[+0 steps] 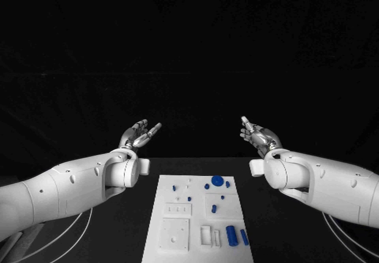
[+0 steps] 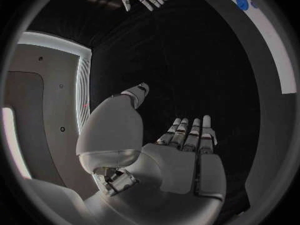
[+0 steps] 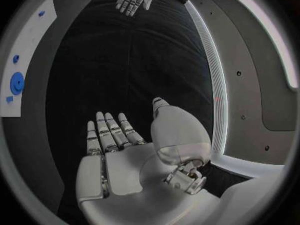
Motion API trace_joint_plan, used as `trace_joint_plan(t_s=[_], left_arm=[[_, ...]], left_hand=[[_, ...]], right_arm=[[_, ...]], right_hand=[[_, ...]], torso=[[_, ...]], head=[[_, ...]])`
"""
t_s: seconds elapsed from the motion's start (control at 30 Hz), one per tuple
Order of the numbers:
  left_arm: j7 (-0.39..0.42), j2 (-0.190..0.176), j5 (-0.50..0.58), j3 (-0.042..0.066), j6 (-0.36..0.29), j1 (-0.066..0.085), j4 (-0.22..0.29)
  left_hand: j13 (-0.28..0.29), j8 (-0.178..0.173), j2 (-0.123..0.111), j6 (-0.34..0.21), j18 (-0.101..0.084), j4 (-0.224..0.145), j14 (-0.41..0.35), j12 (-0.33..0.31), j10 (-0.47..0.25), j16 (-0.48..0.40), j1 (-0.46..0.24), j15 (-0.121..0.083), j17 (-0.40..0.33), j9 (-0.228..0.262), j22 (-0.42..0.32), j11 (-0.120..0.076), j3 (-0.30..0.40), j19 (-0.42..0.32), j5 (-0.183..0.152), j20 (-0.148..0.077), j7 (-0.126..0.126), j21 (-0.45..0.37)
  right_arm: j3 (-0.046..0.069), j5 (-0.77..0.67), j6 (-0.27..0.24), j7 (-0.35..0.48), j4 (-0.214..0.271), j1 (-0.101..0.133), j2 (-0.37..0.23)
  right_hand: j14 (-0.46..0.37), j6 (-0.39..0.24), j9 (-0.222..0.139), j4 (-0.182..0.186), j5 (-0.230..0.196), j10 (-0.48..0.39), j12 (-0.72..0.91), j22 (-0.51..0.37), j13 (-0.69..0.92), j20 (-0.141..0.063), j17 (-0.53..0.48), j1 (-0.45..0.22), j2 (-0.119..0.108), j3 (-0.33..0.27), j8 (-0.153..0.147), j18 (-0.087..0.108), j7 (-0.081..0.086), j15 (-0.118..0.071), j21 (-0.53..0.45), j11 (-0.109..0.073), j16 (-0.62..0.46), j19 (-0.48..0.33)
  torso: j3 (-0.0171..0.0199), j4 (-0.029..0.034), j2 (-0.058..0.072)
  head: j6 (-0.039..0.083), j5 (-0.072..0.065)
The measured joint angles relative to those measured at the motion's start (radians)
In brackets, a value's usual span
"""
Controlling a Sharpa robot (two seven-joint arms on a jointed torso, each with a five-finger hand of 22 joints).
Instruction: Assemble the parts on the task board
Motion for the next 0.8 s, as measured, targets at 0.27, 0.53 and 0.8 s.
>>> trace_joint_plan(t_s=[0.27,0.53,0.8], left_arm=[[-0.045,0.027,0.017,-0.032,0.106,0.042,-0.088],[-0.069,0.018,0.025,-0.034,0.16,0.044,-0.09],[-0.086,0.008,0.005,-0.036,0.204,0.044,-0.088]], left_hand=[[0.0,0.002,-0.004,0.002,0.0,0.004,0.002,0.0,0.003,0.004,0.019,0.002,0.007,0.008,0.023,0.0,0.006,0.001,0.002,0.001,0.002,0.009],[0.018,0.056,0.009,0.055,0.0,-0.003,0.083,0.026,0.103,0.085,0.057,0.025,0.135,0.078,0.182,0.019,-0.001,0.046,0.002,0.025,0.026,0.086],[0.08,0.219,0.076,0.371,0.041,-0.109,0.434,0.153,0.503,0.257,0.192,0.054,0.26,0.229,0.201,0.085,-0.05,0.347,0.03,0.013,0.067,0.16]], right_arm=[[-0.026,0.009,0.181,-0.108,-0.101,0.052,0.022],[-0.031,-0.074,0.24,-0.161,-0.161,0.059,0.035],[-0.032,-0.297,0.218,-0.189,-0.194,0.049,0.048]], right_hand=[[0.028,0.022,0.015,0.012,0.009,0.041,0.004,0.049,0.004,0.013,0.017,0.104,-0.008,-0.013,0.023,0.0,0.0,0.009,0.004,0.006,0.021,0.009],[0.217,0.201,0.09,0.001,0.047,0.3,0.074,0.541,0.036,0.038,0.087,0.361,-0.12,0.083,0.137,0.065,0.013,0.057,0.06,0.032,0.132,0.207],[0.437,0.398,0.116,-0.017,0.048,0.538,0.143,0.508,0.075,0.033,0.146,0.499,-0.197,0.245,0.203,0.159,0.037,-0.012,0.077,-0.025,0.233,0.458]], torso=[[0.0,-0.0001,0.0],[-0.0004,-0.0001,0.0],[-0.0012,0.0004,0.0]], head=[[0.0,0.0],[-0.015,0.0],[-0.022,0.005]])
